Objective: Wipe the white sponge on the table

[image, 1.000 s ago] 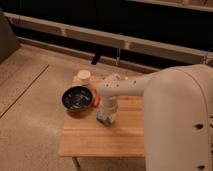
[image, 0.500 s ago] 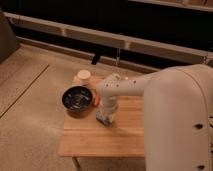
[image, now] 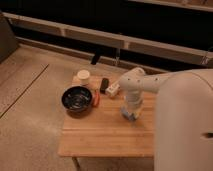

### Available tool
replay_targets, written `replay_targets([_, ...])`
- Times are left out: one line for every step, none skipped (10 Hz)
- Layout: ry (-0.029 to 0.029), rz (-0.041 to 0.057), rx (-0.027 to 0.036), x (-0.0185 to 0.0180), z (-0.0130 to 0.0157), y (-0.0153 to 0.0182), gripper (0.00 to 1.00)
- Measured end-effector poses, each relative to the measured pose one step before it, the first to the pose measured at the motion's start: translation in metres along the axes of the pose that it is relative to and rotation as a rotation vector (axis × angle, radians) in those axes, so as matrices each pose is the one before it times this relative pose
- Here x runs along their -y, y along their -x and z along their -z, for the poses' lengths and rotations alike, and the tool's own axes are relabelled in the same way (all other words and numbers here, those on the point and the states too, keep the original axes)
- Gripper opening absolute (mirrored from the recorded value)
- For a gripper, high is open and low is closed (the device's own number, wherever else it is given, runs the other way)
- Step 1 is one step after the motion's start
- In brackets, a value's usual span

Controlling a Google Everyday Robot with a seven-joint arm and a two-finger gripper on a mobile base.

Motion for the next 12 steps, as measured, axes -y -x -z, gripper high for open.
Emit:
replay_targets([0.00161, 0.00399, 0.0, -0.00261, 0.00064, -0.00096, 0.15])
replay_targets([0.00201, 0.00096, -0.00037, -0.00066, 0.00064, 0.00016, 0.15])
replay_targets([0.00607, 0.01318, 0.01822, -0.00571, 0.00603, 0.00379, 0.15])
replay_targets([0.0053, 0.01597, 0.01251, -0.00847, 0.00408, 0.00083, 0.15])
replay_targets([-0.00134, 0.02974, 0.02637, -0.01372, 0.00442, 0.00329, 0.15])
replay_targets([-0.00705, 0.02883, 0.02821, -0.00955, 0.00149, 0.00498, 0.15])
replay_targets([-0.0026, 0.01997, 0.01709, -0.00586, 0.00065, 0.00267, 0.15])
replay_targets([0.00553, 0.03557, 0.02202, -0.01243, 0.00192, 0.00054, 0.15])
replay_targets([0.01258, 0.03287, 0.01586, -0.01176, 0.00149, -0.00209, 0.15])
replay_targets([0.01638, 0.03147, 0.01504, -0.01004, 0.00222, -0.00252, 0.15])
replay_targets([0.02095, 0.03624, 0.01109, -0.0117, 0.00164, -0.00515, 0.15])
replay_targets([0.03138, 0.04566, 0.00919, -0.01652, 0.00228, -0.00832, 0.15])
